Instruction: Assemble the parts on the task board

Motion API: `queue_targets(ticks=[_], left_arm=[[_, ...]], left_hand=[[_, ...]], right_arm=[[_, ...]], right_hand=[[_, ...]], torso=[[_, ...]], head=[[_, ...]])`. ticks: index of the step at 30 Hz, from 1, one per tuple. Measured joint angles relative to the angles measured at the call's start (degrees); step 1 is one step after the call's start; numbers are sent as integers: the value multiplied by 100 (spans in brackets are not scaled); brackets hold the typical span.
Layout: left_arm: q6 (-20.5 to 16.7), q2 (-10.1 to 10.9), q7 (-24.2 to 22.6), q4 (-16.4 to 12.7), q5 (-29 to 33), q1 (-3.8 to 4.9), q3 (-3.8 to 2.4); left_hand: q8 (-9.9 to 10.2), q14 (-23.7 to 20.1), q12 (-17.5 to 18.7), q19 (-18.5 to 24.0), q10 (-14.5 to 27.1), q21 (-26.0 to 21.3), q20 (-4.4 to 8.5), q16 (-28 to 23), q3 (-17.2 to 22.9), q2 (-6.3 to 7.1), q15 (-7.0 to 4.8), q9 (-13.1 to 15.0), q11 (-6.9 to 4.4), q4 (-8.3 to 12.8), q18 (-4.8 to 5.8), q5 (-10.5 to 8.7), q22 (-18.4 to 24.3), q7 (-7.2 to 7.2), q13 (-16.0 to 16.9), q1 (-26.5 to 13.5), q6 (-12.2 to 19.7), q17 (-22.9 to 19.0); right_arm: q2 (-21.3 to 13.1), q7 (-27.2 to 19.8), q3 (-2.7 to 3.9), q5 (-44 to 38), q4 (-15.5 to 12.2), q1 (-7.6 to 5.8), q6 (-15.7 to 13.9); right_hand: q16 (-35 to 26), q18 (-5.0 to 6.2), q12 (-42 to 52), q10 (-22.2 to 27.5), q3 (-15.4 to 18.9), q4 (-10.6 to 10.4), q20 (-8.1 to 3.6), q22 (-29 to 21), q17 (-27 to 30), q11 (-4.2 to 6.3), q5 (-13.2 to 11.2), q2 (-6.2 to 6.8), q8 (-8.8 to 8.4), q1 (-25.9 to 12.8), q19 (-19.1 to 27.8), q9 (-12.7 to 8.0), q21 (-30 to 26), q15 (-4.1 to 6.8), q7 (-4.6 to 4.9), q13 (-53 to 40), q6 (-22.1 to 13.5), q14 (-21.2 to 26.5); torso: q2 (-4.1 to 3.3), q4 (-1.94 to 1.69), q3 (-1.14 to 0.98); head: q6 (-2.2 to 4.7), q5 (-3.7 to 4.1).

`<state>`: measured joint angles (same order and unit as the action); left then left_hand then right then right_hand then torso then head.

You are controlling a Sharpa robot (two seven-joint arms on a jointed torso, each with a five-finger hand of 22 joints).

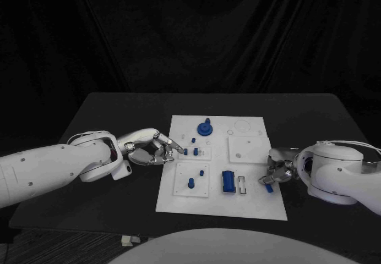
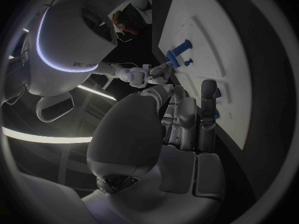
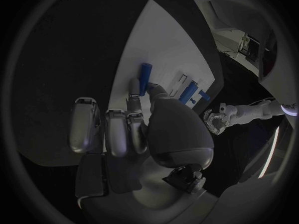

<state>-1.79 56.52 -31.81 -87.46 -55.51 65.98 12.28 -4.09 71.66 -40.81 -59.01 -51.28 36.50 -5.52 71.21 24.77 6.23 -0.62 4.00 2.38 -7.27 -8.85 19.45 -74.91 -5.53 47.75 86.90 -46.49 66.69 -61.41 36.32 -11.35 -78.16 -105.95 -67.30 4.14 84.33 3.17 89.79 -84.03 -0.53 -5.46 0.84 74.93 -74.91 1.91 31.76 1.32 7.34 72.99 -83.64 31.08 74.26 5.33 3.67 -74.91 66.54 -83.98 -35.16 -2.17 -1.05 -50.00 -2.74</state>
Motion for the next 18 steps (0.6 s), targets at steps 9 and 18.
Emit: queue_targets(ticks=[9, 18], left_arm=[[5, -6, 2, 6, 0, 0, 0], [14, -18, 4, 12, 0, -1, 0]], left_hand=[[0, 0, 0, 0, 0, 0, 0, 0, 0, 0, 0, 0, 0, 0, 0, 0, 0, 0, -5, 0, 0, 0], [0, 0, 0, 0, 0, 0, 0, 0, 0, 0, 0, 0, 0, 0, 0, 0, 0, 0, -5, 0, 0, 0]], right_arm=[[-109, 4, -15, 707, -92, 17, -229], [-140, 2, -33, 1770, -142, 20, -380]], right_hand=[[0, 0, 0, 1, -2, 1, 0, -1, 0, -19, 320, -5, -11, -60, 0, 24, -8, -20, 45, 0, -105, 0], [0, -2, 0, 1, -137, 135, 0, -1, 0, -19, 353, 18, 31, -188, 0, -630, -8, -20, -59, 0, -187, 0]], torso=[[0, 0, -1], [-1, 1, -1]], head=[[0, 2], [0, 13]])
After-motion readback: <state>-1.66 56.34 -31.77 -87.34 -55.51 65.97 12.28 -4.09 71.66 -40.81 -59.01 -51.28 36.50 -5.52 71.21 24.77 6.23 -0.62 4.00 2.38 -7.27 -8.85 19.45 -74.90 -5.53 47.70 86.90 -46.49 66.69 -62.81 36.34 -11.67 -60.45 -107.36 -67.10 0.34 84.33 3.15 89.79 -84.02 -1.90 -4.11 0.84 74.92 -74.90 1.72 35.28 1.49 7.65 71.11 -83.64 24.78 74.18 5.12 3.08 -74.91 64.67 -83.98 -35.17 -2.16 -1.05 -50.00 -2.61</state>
